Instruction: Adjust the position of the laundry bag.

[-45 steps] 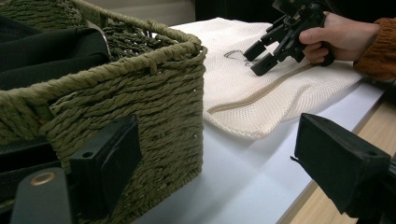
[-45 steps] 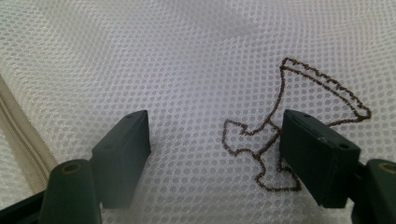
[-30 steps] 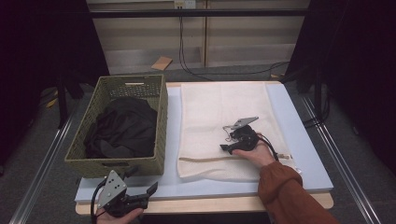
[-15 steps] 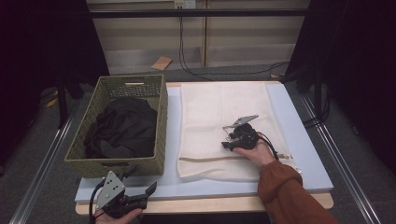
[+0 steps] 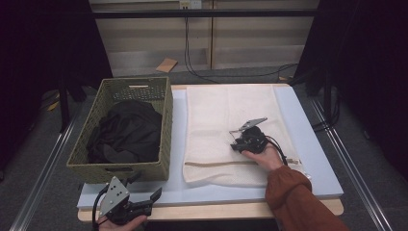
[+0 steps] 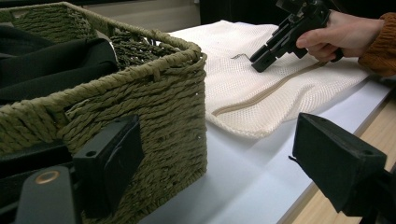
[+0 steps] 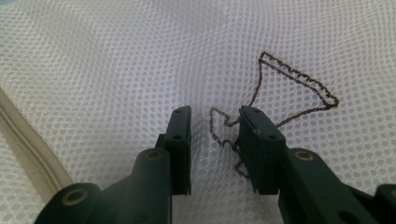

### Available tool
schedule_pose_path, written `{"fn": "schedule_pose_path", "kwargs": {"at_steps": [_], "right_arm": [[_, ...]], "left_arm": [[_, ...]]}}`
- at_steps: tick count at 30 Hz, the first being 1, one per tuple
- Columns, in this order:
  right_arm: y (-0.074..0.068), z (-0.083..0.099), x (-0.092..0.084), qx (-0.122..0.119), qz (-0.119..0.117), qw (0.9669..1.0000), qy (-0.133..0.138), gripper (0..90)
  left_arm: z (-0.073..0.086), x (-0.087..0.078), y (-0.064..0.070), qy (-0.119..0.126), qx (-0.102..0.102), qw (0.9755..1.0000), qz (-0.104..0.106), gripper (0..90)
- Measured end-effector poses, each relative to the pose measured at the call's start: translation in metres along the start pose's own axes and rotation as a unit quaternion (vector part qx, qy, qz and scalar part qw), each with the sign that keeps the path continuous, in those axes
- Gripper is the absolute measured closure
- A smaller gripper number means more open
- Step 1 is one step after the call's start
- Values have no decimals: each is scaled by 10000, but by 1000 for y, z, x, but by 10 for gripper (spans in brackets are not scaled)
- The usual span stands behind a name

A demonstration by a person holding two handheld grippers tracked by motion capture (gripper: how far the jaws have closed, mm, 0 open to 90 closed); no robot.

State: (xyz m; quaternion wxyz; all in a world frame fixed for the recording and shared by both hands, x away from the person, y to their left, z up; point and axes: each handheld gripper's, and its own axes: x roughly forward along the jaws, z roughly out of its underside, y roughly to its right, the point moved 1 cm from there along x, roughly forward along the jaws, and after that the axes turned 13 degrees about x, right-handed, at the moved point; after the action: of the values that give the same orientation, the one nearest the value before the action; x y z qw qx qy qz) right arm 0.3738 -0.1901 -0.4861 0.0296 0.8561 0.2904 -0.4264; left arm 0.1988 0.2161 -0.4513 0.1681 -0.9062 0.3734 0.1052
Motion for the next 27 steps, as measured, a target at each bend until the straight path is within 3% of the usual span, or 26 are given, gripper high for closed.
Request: {"fn": "schedule_pose_path", "kwargs": {"at_steps": [7,10,11,15,16,27], "right_arm": [[-2,1,0,44,61,10000,9,670],[-2,1,-1,100,77,9999,29,772],[-2,1,-1,123,-84,9999,1,798],[-2,0,-1,186,-77,9998,-27,828],[0,0,0,223,-264,9994,-42,872],[4,-1,-1,497,-404,9979,68,897]], "left_arm": [[0,0,0,-4,5,10000,7,157],[0,0,0,-24,0,10000,-4,157],[0,0,0,-38,5,10000,-18,157],[0,0,1,32,-73,10000,10,157],[0,0,0,10,-41,10000,-4,157],[0,1,0,40,-112,9999,69,157]]}}
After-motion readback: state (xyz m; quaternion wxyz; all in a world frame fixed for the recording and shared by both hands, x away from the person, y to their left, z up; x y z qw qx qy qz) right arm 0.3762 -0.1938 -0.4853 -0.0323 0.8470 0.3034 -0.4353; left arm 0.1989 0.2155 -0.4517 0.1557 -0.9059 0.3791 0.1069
